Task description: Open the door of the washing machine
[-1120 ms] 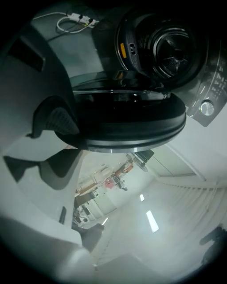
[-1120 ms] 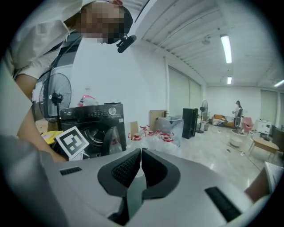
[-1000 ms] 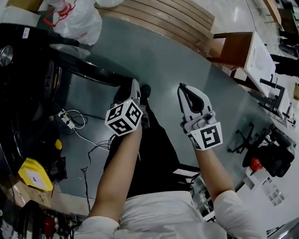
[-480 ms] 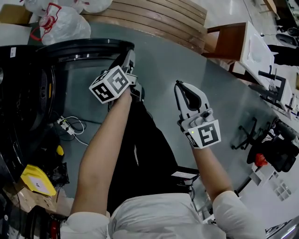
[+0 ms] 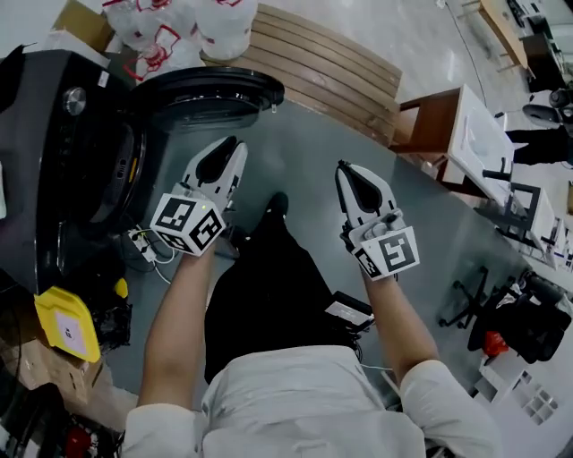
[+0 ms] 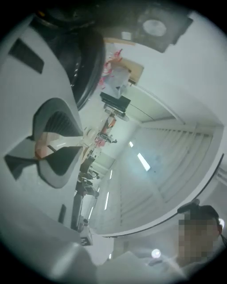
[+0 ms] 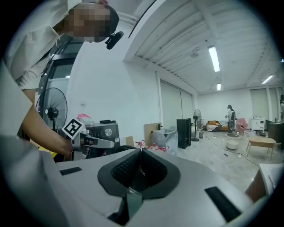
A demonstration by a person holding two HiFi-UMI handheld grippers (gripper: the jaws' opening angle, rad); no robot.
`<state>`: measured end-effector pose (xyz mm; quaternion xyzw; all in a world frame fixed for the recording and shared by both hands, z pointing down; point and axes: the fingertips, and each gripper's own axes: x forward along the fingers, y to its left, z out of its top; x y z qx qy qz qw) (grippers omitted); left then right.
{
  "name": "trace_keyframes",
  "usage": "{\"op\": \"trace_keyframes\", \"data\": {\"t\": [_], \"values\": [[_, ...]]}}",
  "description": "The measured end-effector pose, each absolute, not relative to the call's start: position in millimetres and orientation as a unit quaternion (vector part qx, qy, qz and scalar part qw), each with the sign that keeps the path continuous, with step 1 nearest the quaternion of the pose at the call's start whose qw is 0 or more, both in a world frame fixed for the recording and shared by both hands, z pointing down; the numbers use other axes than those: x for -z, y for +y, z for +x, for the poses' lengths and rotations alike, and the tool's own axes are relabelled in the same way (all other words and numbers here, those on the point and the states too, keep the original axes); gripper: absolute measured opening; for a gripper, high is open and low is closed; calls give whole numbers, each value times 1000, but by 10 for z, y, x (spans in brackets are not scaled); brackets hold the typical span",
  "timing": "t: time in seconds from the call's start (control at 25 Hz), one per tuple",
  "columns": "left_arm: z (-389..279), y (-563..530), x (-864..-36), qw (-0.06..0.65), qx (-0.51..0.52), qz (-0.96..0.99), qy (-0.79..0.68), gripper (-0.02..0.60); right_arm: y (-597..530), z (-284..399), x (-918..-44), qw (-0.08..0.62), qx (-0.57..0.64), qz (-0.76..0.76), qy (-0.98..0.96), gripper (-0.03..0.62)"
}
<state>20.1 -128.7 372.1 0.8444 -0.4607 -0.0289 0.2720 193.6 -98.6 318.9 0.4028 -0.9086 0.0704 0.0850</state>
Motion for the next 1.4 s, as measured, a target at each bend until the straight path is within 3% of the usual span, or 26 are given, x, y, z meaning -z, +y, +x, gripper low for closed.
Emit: {"op": "trace_keyframes", "data": {"t": [0.12,0.4,0.64,1.0,1.24,1.4], "values": [[-202,-962,-2955,216,37,849,-480,21,-883,1796,-2561,51,-52,393,-917,34],[-962,-121,-1513,107,58,810,-574,20,-617,1770,-1334,-1,1,374,-928,34],[-1559,875,-878,6,8,734,-679,20,-264,1544,-744,-40,51,344,-937,34],[-1235,2186,-836,22,36,661,-749,20,446,1987,-769,-49,39,304,-951,32],[-408,2705,-1165,19,-44,660,-750,20,1131,2440,-883,-48,35,267,-962,32],[-2,3109,-1178,37,-35,656,-753,20,1452,2737,-967,-56,13,261,-964,33]]}}
